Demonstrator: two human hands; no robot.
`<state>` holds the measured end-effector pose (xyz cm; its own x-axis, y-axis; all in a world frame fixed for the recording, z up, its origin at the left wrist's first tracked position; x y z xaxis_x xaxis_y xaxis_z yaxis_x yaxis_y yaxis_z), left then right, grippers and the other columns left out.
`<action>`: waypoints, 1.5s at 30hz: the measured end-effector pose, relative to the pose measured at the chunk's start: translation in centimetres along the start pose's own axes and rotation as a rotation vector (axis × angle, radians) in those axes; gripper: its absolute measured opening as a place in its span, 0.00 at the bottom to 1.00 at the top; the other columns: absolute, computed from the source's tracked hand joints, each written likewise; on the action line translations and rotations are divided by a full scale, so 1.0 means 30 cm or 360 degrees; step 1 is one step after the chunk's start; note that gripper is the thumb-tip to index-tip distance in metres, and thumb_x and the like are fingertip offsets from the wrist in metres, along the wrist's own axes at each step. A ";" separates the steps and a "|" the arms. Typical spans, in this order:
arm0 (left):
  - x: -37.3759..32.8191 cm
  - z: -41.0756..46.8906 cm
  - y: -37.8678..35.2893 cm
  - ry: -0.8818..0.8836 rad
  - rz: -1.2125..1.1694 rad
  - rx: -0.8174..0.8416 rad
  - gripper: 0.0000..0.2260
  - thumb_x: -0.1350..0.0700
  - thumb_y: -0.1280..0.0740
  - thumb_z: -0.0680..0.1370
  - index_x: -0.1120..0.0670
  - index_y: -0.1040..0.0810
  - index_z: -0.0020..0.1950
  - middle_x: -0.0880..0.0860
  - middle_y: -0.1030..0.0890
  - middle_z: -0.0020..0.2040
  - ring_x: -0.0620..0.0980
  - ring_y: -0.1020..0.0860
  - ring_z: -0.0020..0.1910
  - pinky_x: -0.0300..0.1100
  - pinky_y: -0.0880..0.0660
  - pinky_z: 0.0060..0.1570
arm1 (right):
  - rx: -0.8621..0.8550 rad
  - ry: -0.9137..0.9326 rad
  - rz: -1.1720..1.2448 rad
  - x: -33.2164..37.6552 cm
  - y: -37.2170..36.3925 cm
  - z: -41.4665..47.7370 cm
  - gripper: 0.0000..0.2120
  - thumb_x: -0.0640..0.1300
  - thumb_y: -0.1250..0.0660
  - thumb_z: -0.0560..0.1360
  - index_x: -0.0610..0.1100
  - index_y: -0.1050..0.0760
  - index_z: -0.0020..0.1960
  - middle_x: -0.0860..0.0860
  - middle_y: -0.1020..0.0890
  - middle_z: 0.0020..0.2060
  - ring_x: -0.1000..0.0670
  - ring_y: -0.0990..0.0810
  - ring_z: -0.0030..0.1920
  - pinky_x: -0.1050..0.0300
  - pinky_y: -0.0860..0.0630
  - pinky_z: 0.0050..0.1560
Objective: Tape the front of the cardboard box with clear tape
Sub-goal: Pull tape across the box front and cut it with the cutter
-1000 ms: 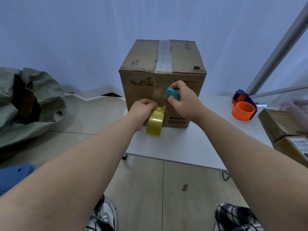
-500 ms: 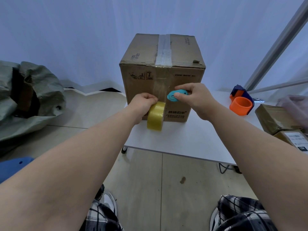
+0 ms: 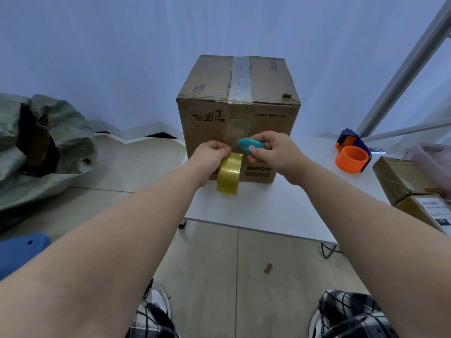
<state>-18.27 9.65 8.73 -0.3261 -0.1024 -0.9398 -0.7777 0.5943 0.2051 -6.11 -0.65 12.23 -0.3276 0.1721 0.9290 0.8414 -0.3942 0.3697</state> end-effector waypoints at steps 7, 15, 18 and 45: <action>0.006 0.003 0.003 0.0035 0.0000 0.0012 0.06 0.54 0.34 0.78 0.53 0.23 0.54 0.55 0.22 0.50 0.54 0.24 0.50 0.51 0.24 0.54 | -0.0147 0.0188 -0.0464 0.004 0.003 0.007 0.08 0.41 0.32 0.74 0.42 0.29 0.51 0.45 0.18 0.46 0.49 0.18 0.43 0.56 0.19 0.44; 0.010 -0.013 0.006 0.0097 -0.0035 -0.0002 0.05 0.53 0.33 0.77 0.51 0.24 0.52 0.57 0.22 0.55 0.58 0.24 0.55 0.56 0.24 0.58 | -0.0169 0.0415 -0.0881 0.041 -0.026 0.015 0.07 0.44 0.34 0.76 0.44 0.31 0.48 0.47 0.20 0.42 0.49 0.21 0.38 0.60 0.23 0.39; 0.011 -0.017 0.005 0.0092 -0.0057 -0.0007 0.04 0.53 0.34 0.77 0.51 0.24 0.51 0.56 0.23 0.53 0.57 0.24 0.54 0.53 0.24 0.55 | -0.0147 0.0487 -0.1015 0.049 -0.042 0.019 0.06 0.43 0.36 0.77 0.43 0.30 0.51 0.47 0.21 0.43 0.49 0.23 0.38 0.60 0.25 0.37; 0.005 -0.035 0.012 0.0091 -0.0134 -0.0036 0.08 0.54 0.34 0.78 0.56 0.25 0.55 0.58 0.22 0.53 0.56 0.23 0.50 0.50 0.24 0.52 | -0.0104 0.0623 -0.1669 0.065 -0.119 0.024 0.08 0.39 0.36 0.75 0.42 0.29 0.54 0.45 0.21 0.48 0.46 0.24 0.48 0.54 0.25 0.42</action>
<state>-19.16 9.00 8.93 -0.2889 -0.1970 -0.9368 -0.8152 0.5638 0.1328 -9.45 1.74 12.70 -0.9833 0.1555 0.0942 0.0495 -0.2696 0.9617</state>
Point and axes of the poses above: each hand's wrist, its own z-axis towards the middle knuckle, its own y-axis out of the back of the hand, x = y × z, the point moved 4 cm from there along z, towards the middle knuckle
